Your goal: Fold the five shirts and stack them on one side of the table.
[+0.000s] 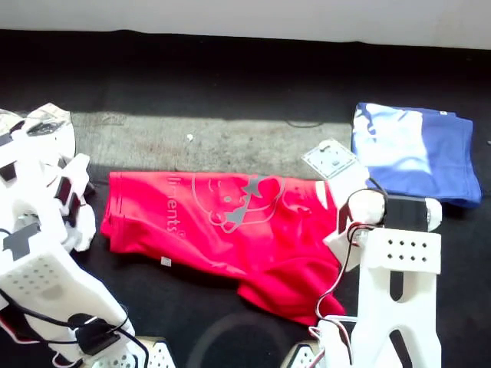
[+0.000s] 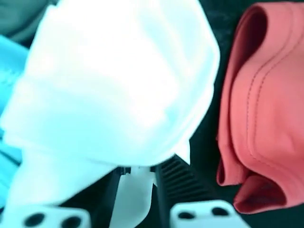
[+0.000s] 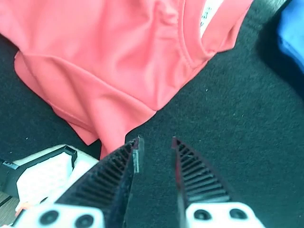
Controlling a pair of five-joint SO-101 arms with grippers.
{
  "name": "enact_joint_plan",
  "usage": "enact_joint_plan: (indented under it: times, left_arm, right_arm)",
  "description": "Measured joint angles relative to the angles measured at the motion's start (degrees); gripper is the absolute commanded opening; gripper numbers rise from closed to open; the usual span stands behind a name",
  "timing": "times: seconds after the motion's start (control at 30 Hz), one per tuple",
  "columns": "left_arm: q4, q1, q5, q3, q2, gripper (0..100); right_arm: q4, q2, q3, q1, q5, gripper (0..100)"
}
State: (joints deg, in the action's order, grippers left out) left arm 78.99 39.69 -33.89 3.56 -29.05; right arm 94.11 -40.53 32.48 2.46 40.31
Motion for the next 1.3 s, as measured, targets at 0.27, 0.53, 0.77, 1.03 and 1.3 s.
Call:
enact_joint_plan:
  times: [0.27, 0.53, 0.77, 1.03, 1.3]
  left_arm:
    - [-0.09, 7.03, 0.26, 22.95, -17.14, 1]
    - [16.09, 10.99, 0.00, 52.13, -28.31, 1]
    - [22.24, 6.59, 4.04, 55.12, -27.25, 1]
    - [22.51, -0.35, 6.59, 38.95, -6.24, 1]
    - [20.22, -11.52, 8.44, 2.55, 19.78, 1]
  right_arm:
    - [-8.88, 0.00, 7.82, 5.54, -6.42, 1.3]
    - [-15.65, 0.18, 11.52, 5.71, -8.70, 12.1]
    - [-19.69, 12.57, 10.90, 5.71, -13.89, 13.7]
    - [-19.25, 36.48, -3.96, 5.71, -17.14, 13.7]
    - [-9.23, 49.32, -20.48, 5.71, -18.02, 13.7]
